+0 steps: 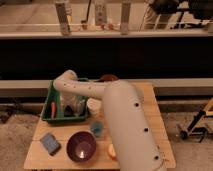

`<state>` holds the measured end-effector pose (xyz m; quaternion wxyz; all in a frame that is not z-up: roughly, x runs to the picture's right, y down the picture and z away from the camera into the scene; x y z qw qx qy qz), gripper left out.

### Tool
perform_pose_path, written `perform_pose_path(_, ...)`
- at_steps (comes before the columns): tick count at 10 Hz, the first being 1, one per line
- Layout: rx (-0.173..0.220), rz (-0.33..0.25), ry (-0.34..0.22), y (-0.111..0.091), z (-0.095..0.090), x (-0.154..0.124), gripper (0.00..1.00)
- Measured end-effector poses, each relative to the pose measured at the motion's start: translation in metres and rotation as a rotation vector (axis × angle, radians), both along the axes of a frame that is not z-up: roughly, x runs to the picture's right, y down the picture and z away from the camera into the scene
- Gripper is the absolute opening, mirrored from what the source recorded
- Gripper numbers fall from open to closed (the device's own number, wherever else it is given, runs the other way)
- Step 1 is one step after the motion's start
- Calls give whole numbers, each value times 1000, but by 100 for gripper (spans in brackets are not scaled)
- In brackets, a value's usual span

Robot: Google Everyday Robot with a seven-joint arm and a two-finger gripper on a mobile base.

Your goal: Wipe tray with eraser

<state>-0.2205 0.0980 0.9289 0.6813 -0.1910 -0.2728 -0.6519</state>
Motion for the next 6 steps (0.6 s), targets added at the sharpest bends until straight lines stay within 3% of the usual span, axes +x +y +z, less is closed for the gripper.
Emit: perform_pose_path(6,-21,-2,22,-59,49,-17,0)
